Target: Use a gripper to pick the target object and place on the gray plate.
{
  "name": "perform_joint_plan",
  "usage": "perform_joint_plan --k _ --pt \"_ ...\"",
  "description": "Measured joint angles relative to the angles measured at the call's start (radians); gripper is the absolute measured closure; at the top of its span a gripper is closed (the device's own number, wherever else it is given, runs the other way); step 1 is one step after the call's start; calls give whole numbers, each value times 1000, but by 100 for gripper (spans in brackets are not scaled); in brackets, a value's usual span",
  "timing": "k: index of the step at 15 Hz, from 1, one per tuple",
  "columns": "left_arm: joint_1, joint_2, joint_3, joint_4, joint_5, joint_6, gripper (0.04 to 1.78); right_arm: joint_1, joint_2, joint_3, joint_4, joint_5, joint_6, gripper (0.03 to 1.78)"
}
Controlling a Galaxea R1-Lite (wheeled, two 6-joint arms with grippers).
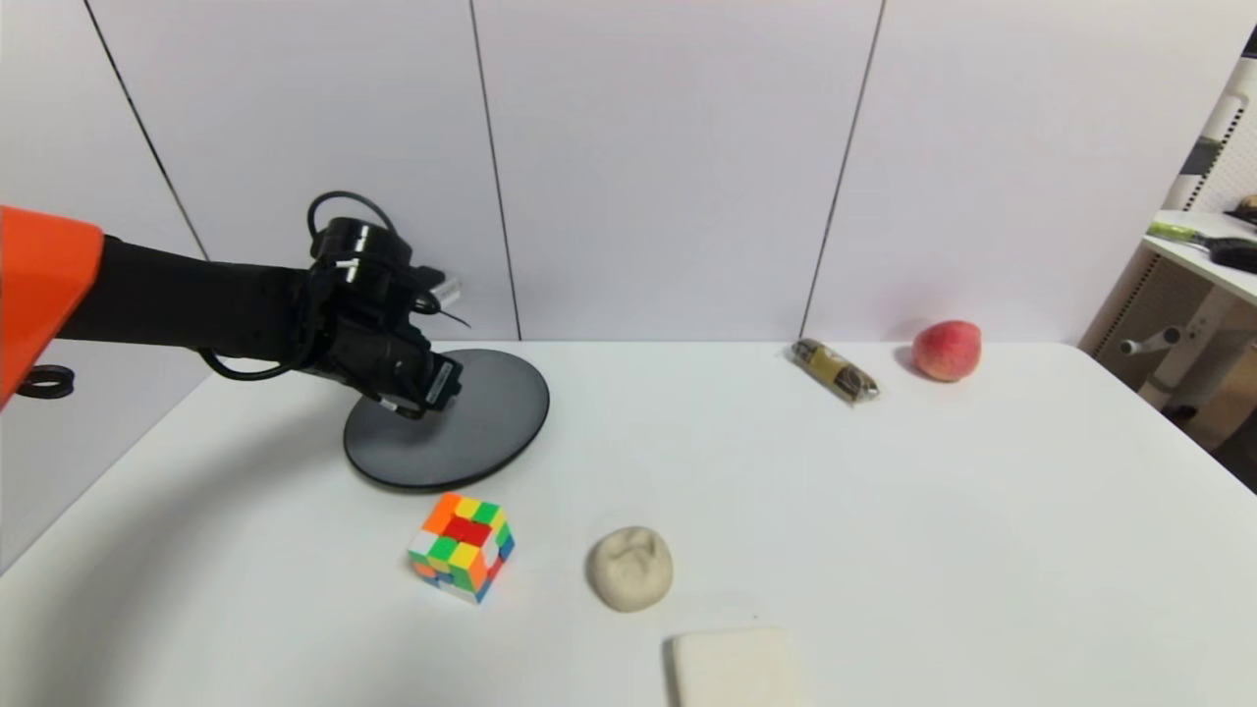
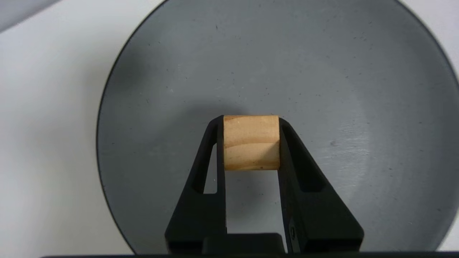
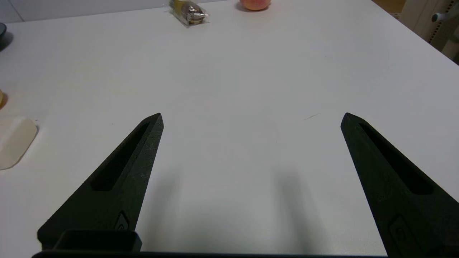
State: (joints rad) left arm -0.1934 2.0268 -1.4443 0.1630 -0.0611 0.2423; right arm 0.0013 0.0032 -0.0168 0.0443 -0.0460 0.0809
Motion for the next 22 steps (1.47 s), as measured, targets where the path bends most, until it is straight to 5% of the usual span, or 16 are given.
perform_joint_plan --k 3,7,11,17,22 --pt "-2 22 7 0 -7 0 133 0 0 0 0 0 -1 10" --pt "0 17 13 -2 -74 -1 84 0 0 0 0 0 -1 10" --pt "1 -63 17 -11 -73 4 55 0 0 0 0 0 0 10" --pt "23 -419 99 -34 -20 -11 32 0 0 0 0 0 -1 10" --pt "111 -814 364 -44 46 -41 22 0 0 0 0 0 0 10"
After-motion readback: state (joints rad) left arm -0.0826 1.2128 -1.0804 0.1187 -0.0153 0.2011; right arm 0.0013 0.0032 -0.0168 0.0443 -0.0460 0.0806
